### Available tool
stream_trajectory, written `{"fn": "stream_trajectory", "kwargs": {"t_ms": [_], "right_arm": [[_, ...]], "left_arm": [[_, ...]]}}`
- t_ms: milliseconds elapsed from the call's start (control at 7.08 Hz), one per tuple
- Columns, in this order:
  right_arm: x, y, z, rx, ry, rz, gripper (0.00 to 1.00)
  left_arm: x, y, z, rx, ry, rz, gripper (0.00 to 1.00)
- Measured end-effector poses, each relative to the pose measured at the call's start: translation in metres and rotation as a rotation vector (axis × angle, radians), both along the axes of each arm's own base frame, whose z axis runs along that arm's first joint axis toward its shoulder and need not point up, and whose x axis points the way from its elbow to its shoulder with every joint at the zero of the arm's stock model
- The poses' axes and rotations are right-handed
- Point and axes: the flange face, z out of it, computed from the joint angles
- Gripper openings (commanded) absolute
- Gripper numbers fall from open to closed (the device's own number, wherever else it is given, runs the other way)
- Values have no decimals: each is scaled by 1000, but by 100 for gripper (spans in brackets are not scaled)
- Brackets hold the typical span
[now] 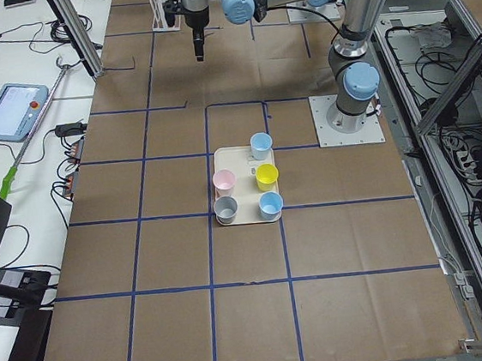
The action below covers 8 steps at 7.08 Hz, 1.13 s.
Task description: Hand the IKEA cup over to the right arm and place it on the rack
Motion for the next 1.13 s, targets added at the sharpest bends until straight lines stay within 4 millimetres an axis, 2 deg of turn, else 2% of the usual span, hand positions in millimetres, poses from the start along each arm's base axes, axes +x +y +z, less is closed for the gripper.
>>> {"fn": "stream_trajectory", "kwargs": {"t_ms": [424, 707, 848, 1131], "right_arm": [[-6, -23, -18, 8, 43, 20, 36], [-8, -33, -31, 21, 43, 22, 36], [-8, -35, -37, 30, 41, 23, 36], [-8, -33, -45, 45, 44, 27, 36]], "left_arm": [[7, 21, 3, 27, -39, 1, 99], [36, 27, -7, 55, -98, 36, 99], [65, 33, -14, 73, -102, 46, 99], [145, 61, -41, 123, -78, 14, 99]]}}
